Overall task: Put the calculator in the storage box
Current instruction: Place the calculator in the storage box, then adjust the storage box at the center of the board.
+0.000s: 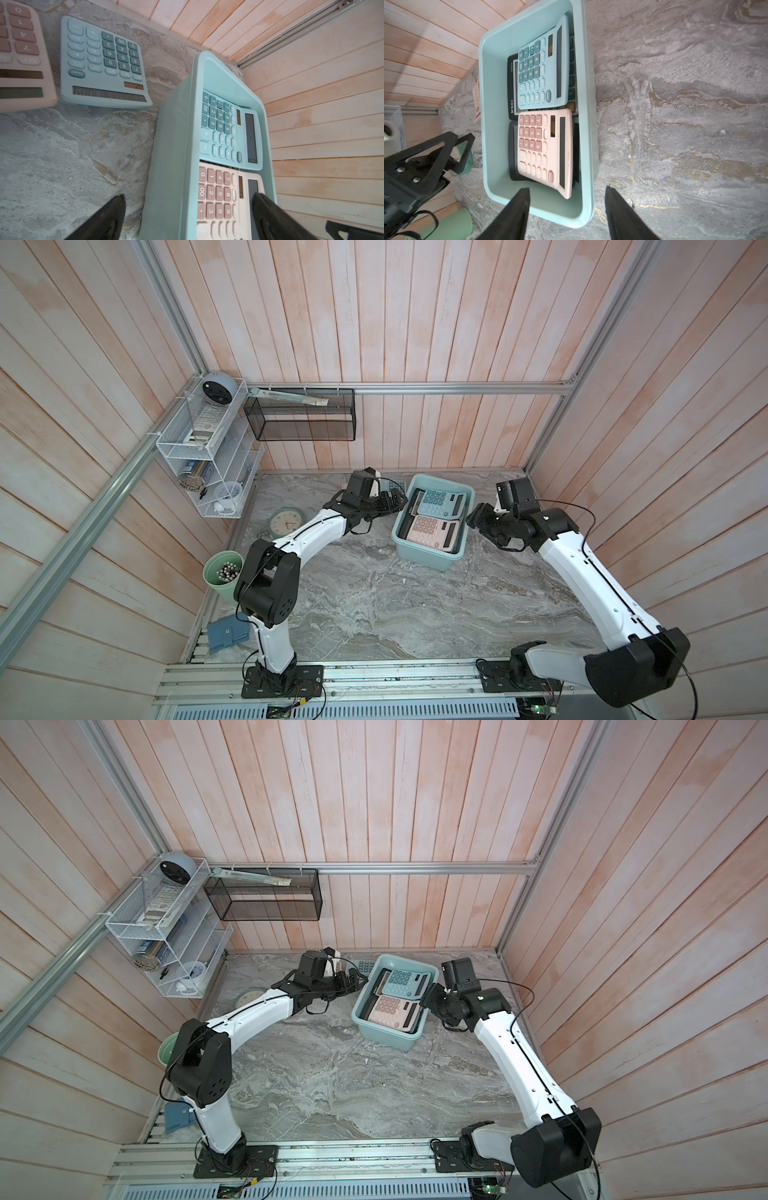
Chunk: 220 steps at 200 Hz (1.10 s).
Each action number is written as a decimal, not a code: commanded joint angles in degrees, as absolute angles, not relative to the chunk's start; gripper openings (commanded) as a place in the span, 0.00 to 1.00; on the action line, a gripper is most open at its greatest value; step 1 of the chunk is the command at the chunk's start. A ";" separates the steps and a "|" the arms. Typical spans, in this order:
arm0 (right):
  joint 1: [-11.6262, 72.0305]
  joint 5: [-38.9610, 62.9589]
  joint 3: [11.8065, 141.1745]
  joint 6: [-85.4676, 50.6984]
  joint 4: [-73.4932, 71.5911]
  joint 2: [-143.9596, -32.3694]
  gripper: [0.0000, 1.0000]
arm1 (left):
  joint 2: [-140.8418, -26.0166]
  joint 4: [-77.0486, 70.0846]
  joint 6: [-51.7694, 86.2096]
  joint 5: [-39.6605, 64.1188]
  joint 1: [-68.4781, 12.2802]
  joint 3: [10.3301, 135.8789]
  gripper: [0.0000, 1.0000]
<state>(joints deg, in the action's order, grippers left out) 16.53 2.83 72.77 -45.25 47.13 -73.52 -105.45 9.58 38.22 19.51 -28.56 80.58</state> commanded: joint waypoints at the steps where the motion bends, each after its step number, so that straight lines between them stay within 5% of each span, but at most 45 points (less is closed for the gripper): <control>1: 14.44 2.35 70.80 -39.15 46.78 -74.82 0.64 | -105.45 7.96 38.47 21.09 -30.77 81.71 1.00; 138: 5.02 24.43 65.55 -28.89 27.06 -84.44 0.65 | -97.93 4.52 40.88 19.19 -35.41 74.57 1.00; 220: 3.69 30.03 66.76 -29.88 25.31 -89.61 0.65 | -109.48 9.23 41.03 22.93 -33.86 85.53 1.00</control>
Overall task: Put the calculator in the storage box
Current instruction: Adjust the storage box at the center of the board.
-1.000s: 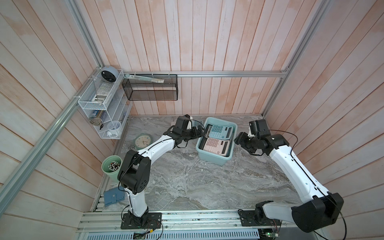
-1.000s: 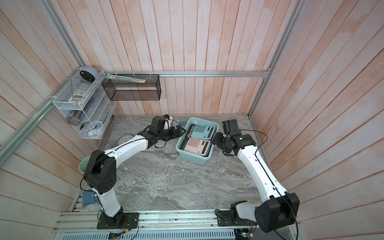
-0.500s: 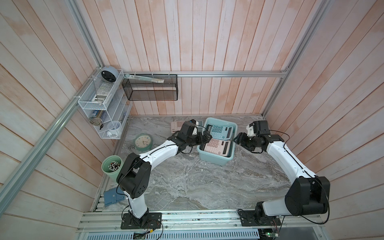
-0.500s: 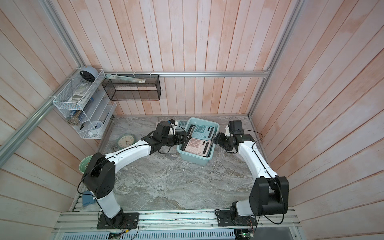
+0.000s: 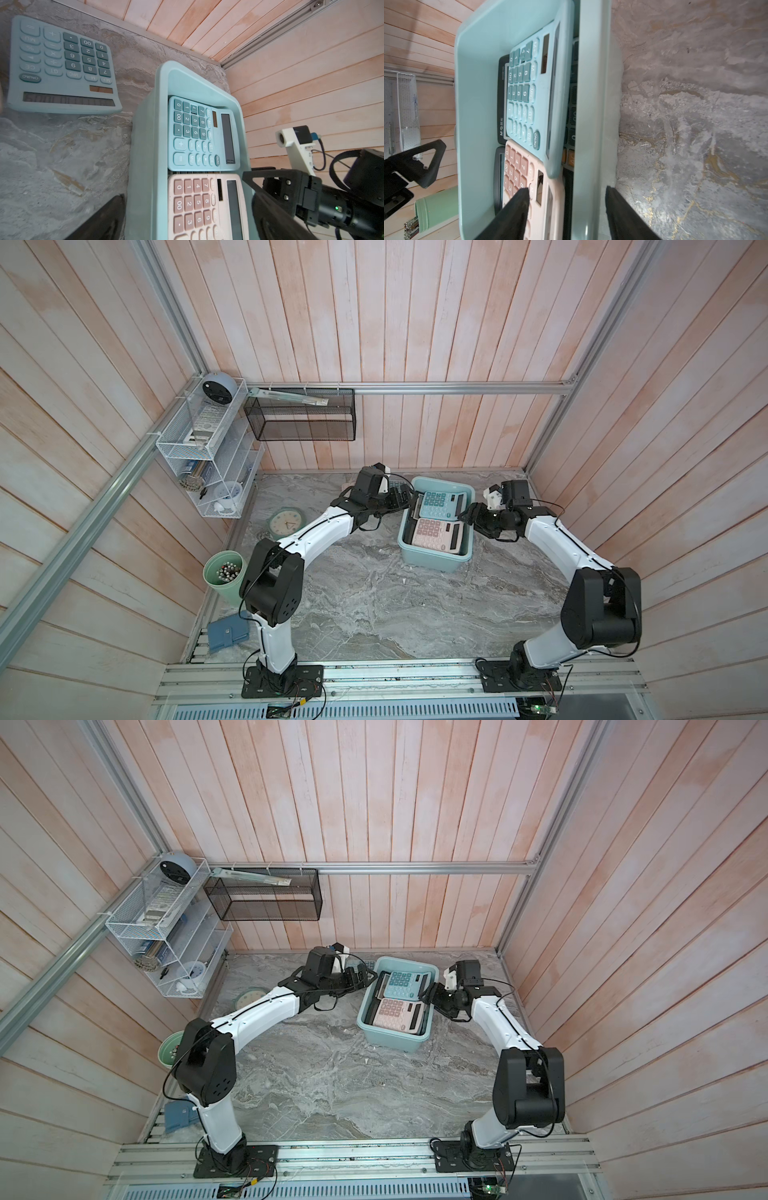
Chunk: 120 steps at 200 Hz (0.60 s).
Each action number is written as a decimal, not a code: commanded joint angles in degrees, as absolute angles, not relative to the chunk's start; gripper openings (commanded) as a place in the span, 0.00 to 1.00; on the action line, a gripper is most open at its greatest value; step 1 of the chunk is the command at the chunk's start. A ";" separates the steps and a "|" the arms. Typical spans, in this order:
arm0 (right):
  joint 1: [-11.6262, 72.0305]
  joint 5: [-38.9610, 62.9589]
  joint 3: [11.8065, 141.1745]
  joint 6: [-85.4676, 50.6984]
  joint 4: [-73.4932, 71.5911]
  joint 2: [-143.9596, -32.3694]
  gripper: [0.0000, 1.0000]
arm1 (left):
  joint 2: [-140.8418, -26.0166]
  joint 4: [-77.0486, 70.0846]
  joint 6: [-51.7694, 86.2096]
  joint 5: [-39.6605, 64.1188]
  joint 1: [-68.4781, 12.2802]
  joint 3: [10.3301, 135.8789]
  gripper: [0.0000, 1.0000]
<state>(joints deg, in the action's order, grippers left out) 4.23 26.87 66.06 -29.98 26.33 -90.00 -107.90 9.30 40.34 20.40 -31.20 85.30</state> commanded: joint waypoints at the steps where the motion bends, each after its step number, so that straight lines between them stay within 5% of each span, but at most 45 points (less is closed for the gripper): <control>1: 3.82 30.04 66.73 -29.88 25.31 -89.54 0.65 | -109.45 9.19 41.04 22.94 -33.98 85.48 1.00; 120: 2.07 28.01 55.96 -28.21 32.72 -71.04 0.67 | -103.14 1.93 47.61 20.56 -46.79 78.97 1.00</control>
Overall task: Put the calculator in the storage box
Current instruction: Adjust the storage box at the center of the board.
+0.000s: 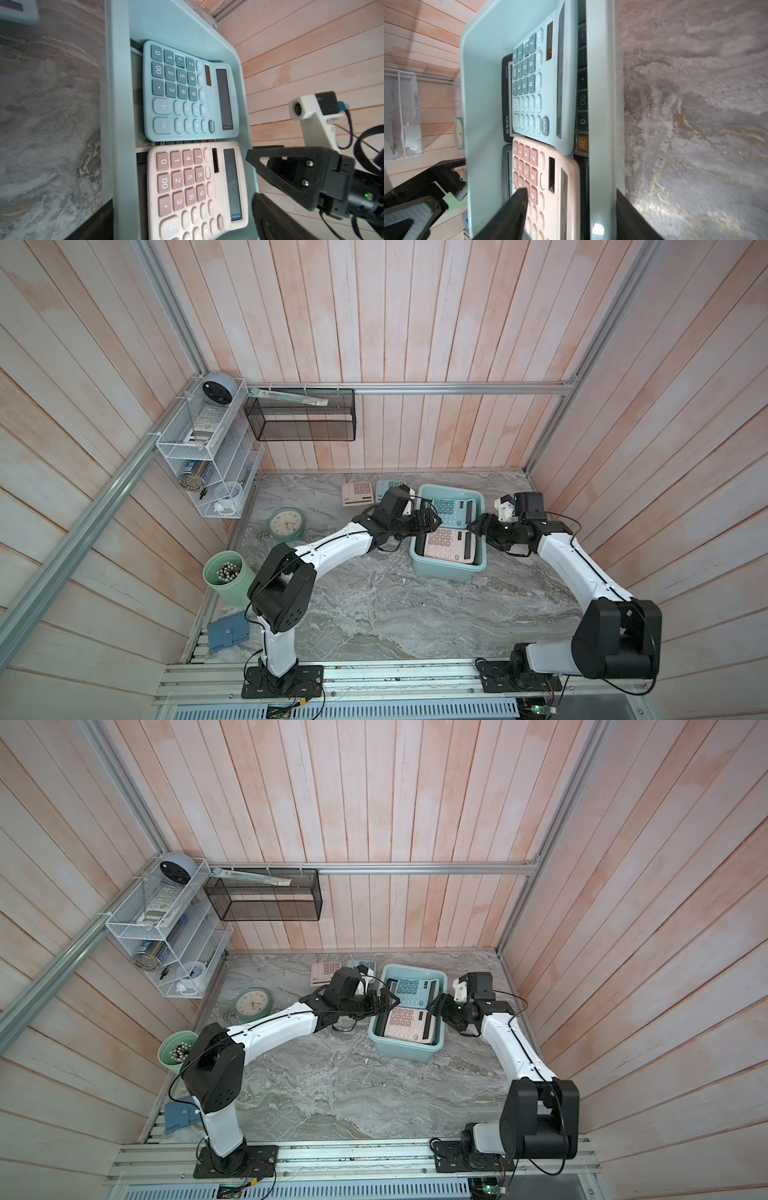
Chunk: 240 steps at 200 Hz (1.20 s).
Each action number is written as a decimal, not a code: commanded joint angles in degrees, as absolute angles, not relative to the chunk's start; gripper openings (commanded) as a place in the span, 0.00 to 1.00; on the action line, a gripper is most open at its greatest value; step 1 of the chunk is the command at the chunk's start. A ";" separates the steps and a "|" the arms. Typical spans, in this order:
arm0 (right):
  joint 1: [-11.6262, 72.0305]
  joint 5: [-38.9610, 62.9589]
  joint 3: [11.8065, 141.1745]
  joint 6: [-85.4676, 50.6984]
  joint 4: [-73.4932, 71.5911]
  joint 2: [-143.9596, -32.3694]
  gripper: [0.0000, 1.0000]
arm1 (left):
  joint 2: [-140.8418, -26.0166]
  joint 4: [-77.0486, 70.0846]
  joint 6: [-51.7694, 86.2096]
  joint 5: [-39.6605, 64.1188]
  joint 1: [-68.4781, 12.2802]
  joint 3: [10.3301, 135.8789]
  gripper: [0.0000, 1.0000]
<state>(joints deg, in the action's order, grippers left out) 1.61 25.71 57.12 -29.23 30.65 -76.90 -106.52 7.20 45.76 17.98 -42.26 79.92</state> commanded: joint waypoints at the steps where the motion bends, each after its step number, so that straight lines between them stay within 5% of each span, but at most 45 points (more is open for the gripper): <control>1: 2.09 27.98 55.80 -28.26 32.75 -70.85 0.67 | -103.08 1.89 47.62 20.52 -46.95 78.91 1.00; 94: 1.69 28.74 49.22 -30.26 34.19 -61.15 0.67 | -89.38 -3.96 55.14 11.69 -56.03 62.62 1.00; 240: 11.32 32.85 43.85 -41.53 22.92 -60.20 0.67 | -79.75 1.45 57.25 5.97 -54.20 55.05 1.00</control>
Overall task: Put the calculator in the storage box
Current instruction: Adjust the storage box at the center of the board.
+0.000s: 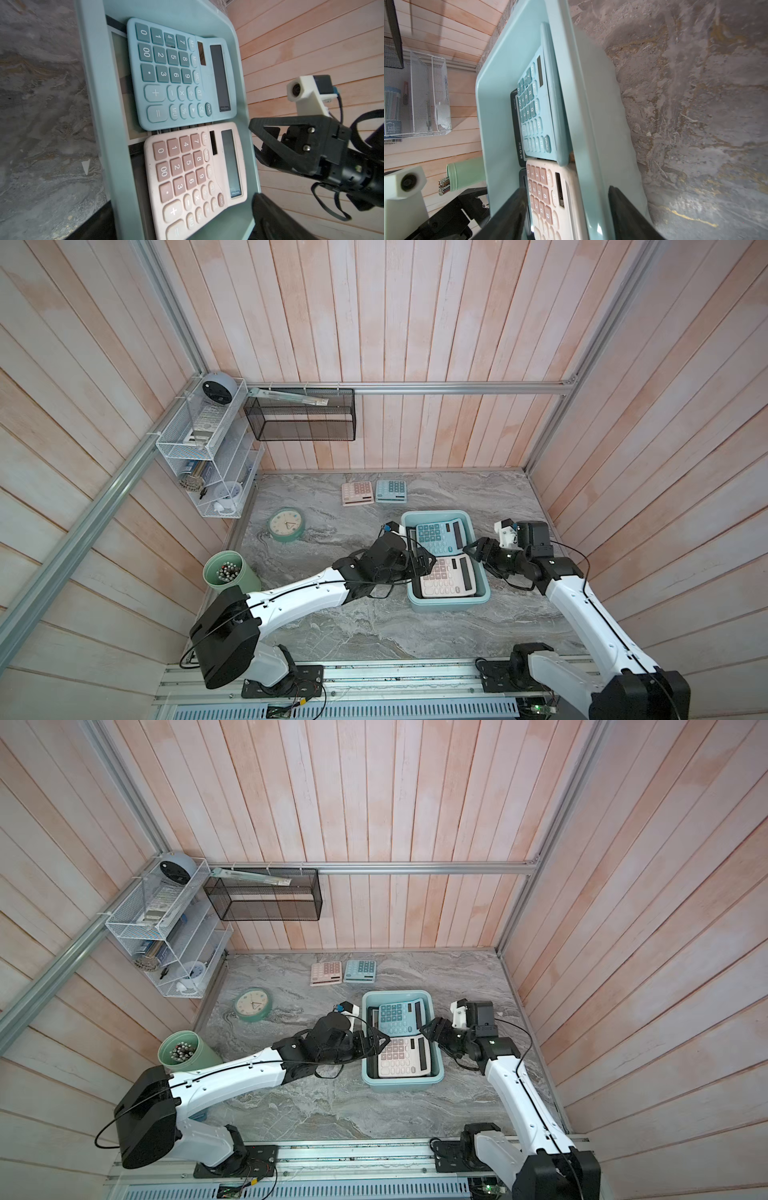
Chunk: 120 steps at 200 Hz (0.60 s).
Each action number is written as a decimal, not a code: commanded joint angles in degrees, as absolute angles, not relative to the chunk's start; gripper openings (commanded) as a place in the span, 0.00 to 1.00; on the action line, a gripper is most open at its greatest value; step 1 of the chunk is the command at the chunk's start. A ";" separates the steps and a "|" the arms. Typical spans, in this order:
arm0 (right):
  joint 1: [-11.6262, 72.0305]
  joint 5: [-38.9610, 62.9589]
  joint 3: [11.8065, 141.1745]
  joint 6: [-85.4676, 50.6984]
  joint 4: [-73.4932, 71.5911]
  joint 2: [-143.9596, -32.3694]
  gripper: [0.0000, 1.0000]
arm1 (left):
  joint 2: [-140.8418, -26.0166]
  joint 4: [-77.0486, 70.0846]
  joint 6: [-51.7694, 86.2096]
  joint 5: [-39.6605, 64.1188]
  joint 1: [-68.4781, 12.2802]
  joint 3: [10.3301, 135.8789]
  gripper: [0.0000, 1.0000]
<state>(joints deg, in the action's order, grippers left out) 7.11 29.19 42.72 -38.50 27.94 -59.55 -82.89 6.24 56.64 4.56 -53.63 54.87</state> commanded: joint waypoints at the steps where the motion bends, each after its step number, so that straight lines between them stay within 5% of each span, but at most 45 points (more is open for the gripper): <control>1: 11.46 32.86 43.81 -41.60 22.84 -60.20 0.67 | -79.69 1.43 57.28 5.93 -54.26 54.99 1.00; 120: 13.53 26.57 44.16 -38.97 26.16 -56.85 0.70 | -71.10 7.98 60.12 0.78 -50.56 49.15 1.00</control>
<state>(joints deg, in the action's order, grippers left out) 14.06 26.83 42.72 -41.30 26.06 -59.27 -74.72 10.02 59.83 1.26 -52.82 49.56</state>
